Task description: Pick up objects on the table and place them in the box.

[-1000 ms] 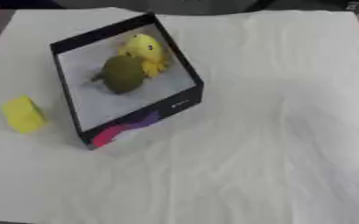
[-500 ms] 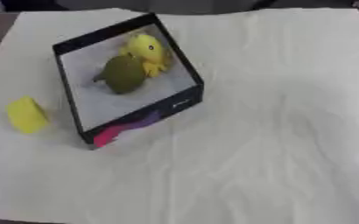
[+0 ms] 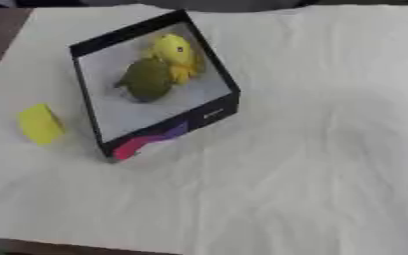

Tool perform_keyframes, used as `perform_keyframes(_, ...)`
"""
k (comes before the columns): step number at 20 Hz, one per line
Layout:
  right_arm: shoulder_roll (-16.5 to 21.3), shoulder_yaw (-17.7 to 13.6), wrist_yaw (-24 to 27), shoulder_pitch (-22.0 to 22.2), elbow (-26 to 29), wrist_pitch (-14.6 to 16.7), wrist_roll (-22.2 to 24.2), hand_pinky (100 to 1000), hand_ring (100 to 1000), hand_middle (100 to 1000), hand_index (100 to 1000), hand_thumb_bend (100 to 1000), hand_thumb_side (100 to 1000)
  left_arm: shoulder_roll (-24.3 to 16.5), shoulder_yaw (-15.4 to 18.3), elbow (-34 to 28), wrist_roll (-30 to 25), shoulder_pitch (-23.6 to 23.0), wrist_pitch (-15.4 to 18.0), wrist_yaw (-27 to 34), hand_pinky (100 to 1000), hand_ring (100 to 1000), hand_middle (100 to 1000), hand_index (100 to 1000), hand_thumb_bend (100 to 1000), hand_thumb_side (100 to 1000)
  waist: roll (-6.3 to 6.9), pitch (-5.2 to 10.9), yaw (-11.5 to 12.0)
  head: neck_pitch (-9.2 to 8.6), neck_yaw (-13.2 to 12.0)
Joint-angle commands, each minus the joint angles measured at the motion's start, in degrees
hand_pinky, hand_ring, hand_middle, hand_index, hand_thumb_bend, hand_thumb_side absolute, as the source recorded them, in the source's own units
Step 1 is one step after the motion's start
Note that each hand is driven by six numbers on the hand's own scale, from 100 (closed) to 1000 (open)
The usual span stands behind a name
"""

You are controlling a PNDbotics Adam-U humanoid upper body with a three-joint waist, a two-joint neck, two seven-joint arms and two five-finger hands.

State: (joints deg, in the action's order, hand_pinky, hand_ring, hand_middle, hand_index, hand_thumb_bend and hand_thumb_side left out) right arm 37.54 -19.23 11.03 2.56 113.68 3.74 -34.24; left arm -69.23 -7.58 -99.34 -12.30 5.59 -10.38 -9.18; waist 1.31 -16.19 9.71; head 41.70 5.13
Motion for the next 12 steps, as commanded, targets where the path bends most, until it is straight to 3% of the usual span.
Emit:
perform_keyframes(1, 0.91, 0.19, 0.29, -0.43, 0.91, -0.83, 0.24, 922, 1000, 657, 881, 100, 496, -0.97, -0.68, 1.66, -1.47, 1.59, 0.31, -0.39, 880, 807, 800, 876, 619, 567, 0.85, 0.18, -0.15, 0.17, -0.46)
perform_keyframes(12, 0.67, 0.81, 0.26, -0.79, 0.91, -2.06, 0.29, 922, 1000, 655, 880, 100, 504, 0.53, -2.16, 1.26, -4.36, 5.22, 1.44, 1.48, 887, 815, 814, 883, 598, 606, 0.84, 0.22, -0.42, -0.82, -0.84)
